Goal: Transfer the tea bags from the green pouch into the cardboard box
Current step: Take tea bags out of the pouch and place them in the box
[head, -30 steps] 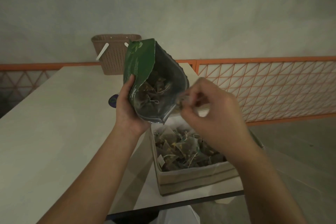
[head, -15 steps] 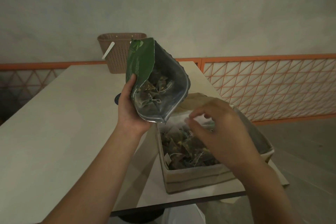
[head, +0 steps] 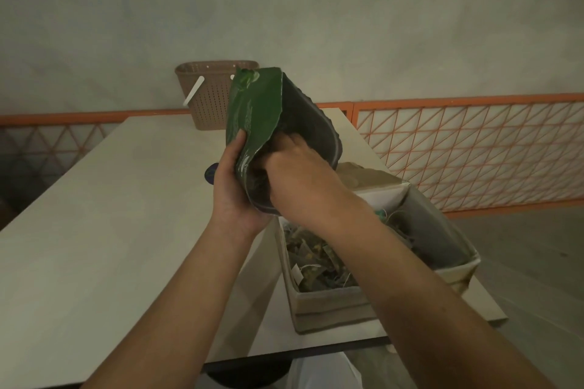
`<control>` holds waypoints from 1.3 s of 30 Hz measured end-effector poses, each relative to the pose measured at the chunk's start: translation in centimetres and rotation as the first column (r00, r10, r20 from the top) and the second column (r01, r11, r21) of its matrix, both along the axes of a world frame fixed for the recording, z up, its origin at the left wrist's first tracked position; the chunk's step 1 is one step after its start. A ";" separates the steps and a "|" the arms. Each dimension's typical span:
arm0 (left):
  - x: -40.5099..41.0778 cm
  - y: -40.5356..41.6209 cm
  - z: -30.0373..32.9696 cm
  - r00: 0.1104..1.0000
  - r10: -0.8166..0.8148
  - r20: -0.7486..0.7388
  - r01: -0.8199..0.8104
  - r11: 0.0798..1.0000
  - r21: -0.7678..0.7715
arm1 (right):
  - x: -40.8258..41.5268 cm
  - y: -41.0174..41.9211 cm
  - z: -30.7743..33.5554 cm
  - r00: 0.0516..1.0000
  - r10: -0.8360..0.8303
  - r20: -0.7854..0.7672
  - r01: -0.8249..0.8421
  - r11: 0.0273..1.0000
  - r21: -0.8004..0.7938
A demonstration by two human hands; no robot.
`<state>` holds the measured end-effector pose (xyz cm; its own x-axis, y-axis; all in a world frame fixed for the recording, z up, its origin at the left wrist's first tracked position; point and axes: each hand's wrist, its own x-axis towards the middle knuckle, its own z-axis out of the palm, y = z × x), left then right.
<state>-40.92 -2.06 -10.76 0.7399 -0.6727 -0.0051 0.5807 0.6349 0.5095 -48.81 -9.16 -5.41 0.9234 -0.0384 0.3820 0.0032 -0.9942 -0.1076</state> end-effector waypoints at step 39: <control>-1.0 -0.8 0.6 0.990 -0.130 0.050 0.132 0.991 -0.023 | -8.9 -8.5 -5.2 0.946 -0.192 -0.262 0.274 0.905 0.327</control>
<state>-41.90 -2.88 -10.11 0.6444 -0.7632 0.0474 0.6351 0.5686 0.5228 -57.73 -17.67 -10.63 0.9293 -0.3576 0.0929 -0.2882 -0.8589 -0.4233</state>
